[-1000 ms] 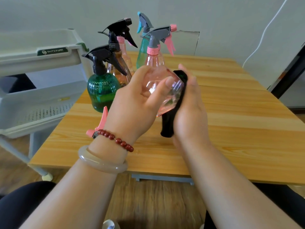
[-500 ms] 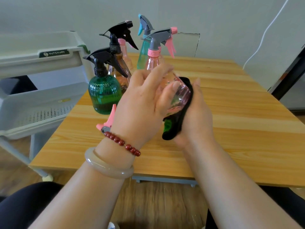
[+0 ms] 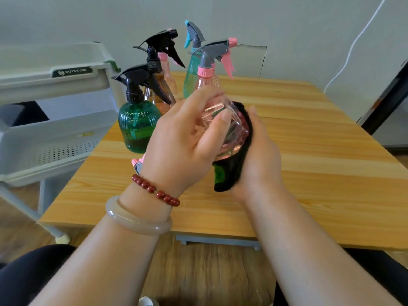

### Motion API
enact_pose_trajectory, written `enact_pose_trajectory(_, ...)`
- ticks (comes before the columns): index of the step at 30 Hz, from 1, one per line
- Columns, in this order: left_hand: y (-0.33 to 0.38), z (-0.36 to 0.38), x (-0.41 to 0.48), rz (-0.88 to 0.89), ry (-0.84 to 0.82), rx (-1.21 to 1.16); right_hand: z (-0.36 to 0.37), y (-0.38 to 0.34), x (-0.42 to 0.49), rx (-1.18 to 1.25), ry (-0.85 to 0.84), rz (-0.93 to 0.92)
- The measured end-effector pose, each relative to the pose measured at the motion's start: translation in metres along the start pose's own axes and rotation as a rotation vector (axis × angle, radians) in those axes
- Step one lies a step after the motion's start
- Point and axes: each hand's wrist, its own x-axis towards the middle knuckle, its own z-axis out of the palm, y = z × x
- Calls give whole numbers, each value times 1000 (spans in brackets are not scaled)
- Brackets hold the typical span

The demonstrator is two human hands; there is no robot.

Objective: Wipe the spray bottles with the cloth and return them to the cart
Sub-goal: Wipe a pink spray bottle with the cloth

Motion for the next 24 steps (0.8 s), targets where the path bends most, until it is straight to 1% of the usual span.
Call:
enact_pose_trajectory(1,0,-1,1,-13,6,6,3,2,-2,-35,-36,-115)
enact_pose_trajectory(2,-1,-1,1,-26,22,10,3,5,-3,-138,-53,-319)
enact_pose_trajectory(4,-2,-4,2,-29,51,4,-4,18,-1,-434,-127,-713)
enact_pose_trajectory(5,-3,-5,1,-17,47,-11,-8,20,1,-519,-150,-787)
enact_pose_trajectory(6,-3,-6,1,0,27,-24,-9,19,3,-510,-172,-772)
enact_pose_trajectory(7,-3,-7,1,23,-2,-27,-10,13,3,-469,-166,-669)
enact_pose_trajectory(8,-3,-6,0,47,-30,-25,-9,6,1,-469,-123,-549)
enact_pose_trajectory(9,-3,-6,0,63,-53,-27,-8,-2,1,-409,-71,-347)
enact_pose_trajectory(10,-3,-5,-1,66,-69,-34,-8,-7,1,-262,-59,-138)
enact_pose_trajectory(11,-3,-5,-1,58,-80,-37,-7,-9,1,-113,-62,13)
enact_pose_trajectory(12,-3,-4,-1,44,-85,-30,-5,-10,1,-26,-70,62)
enact_pose_trajectory(14,-5,-1,-1,28,-74,22,-2,-4,1,11,-50,-48)
enact_pose_trajectory(15,-6,1,-1,28,-47,64,-3,-1,2,50,-40,-142)
enact_pose_trajectory(17,-5,5,0,31,27,111,-3,1,2,95,-20,-273)
enact_pose_trajectory(19,-1,9,0,22,47,43,-3,-1,1,67,-30,-324)
enact_pose_trajectory(21,3,10,-2,30,21,-60,0,-2,-3,28,-56,-334)
enact_pose_trajectory(23,5,7,-1,62,49,-96,0,-2,-4,-45,-141,-384)
enact_pose_trajectory(24,4,4,0,81,68,-106,0,-4,-3,-127,-190,-423)
